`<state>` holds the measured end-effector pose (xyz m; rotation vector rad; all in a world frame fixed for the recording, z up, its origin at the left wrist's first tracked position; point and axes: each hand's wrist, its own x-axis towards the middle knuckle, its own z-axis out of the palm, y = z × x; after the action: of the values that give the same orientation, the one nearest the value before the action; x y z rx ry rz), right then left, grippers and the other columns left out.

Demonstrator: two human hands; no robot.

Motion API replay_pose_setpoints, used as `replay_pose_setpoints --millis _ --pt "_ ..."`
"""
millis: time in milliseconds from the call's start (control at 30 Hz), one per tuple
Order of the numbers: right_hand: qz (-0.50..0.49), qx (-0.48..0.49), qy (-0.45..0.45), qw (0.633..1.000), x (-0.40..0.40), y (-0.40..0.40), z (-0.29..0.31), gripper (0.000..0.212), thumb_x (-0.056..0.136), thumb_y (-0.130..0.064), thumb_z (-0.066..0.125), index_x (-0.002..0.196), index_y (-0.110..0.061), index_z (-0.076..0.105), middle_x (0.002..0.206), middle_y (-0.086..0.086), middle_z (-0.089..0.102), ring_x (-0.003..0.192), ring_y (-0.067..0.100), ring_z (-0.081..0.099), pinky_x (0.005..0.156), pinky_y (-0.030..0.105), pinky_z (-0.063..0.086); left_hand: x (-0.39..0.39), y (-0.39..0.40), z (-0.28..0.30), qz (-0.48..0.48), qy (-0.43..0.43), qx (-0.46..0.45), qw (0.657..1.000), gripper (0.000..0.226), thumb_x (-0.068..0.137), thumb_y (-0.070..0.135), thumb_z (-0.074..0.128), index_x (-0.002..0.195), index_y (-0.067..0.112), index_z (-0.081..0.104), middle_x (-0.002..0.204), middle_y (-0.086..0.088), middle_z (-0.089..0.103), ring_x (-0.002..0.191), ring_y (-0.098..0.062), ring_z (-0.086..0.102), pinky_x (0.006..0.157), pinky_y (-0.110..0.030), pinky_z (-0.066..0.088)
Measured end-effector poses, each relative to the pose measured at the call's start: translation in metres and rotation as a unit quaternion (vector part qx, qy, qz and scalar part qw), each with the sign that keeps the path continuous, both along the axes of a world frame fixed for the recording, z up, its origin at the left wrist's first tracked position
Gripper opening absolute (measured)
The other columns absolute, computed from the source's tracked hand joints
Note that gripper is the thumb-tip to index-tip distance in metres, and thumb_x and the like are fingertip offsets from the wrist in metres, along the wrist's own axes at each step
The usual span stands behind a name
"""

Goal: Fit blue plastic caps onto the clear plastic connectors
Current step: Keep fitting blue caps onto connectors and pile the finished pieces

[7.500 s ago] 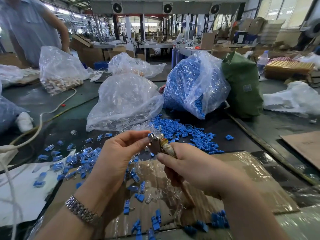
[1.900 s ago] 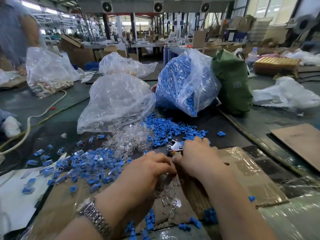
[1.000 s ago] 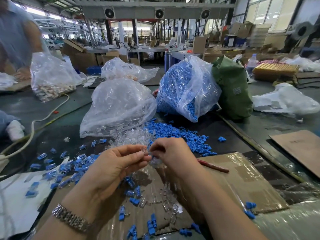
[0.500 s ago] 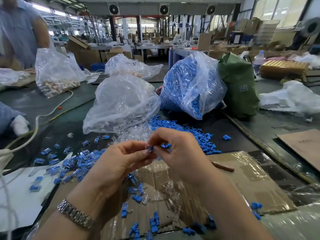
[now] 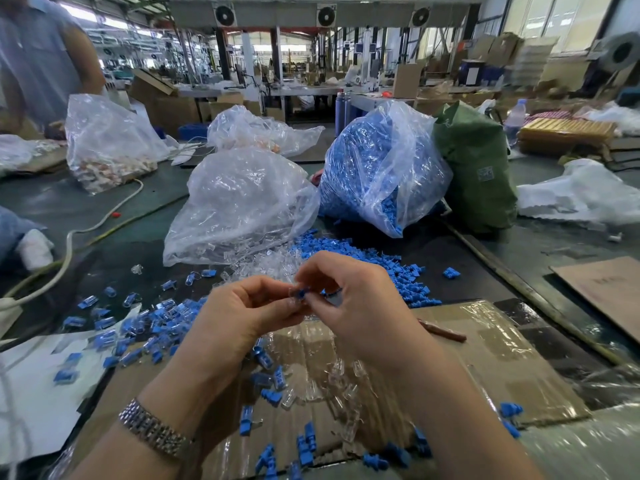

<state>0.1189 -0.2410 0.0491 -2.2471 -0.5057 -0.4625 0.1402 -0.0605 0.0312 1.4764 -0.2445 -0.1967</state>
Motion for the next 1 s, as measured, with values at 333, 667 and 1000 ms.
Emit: replay_pose_setpoints --millis 333,667,1000 --pt "-0.246 -0.323 0.299 0.864 -0.003 -0.035 0.001 0.04 0.089 -0.057 0.066 0.102 -0.023 0.052 0.123 0.004 0.054 0.123 0.028 0.044 0.101 0.046 0.038 0.004 0.003 0.001 0.006 0.059 -0.084 0.995 0.024 0.074 0.001 0.07 0.097 0.0 0.077 0.102 -0.025 0.075 0.094 -0.033 0.076 0.074 -0.026 0.061" --pt "-0.129 -0.177 0.292 0.931 -0.009 -0.037 0.01 0.022 0.095 -0.036 0.062 0.079 -0.021 0.06 0.074 -0.003 0.062 0.065 0.011 0.056 0.054 0.029 0.039 0.009 0.005 -0.002 0.021 0.058 -0.119 0.991 0.022 0.075 0.004 0.072 0.096 0.006 0.079 0.109 -0.022 0.075 0.101 -0.032 0.074 0.075 -0.026 0.061" --pt "0.018 -0.035 0.339 0.94 -0.02 -0.018 0.029 0.029 0.102 -0.025 0.056 0.09 0.0 0.063 0.081 0.009 0.069 0.072 0.016 0.063 0.081 0.048 0.055 0.011 0.003 0.001 0.035 0.048 -0.129 0.99 0.023 0.069 0.009 0.076 0.091 0.015 0.083 0.105 -0.011 0.078 0.092 -0.02 0.075 0.077 -0.024 0.06"
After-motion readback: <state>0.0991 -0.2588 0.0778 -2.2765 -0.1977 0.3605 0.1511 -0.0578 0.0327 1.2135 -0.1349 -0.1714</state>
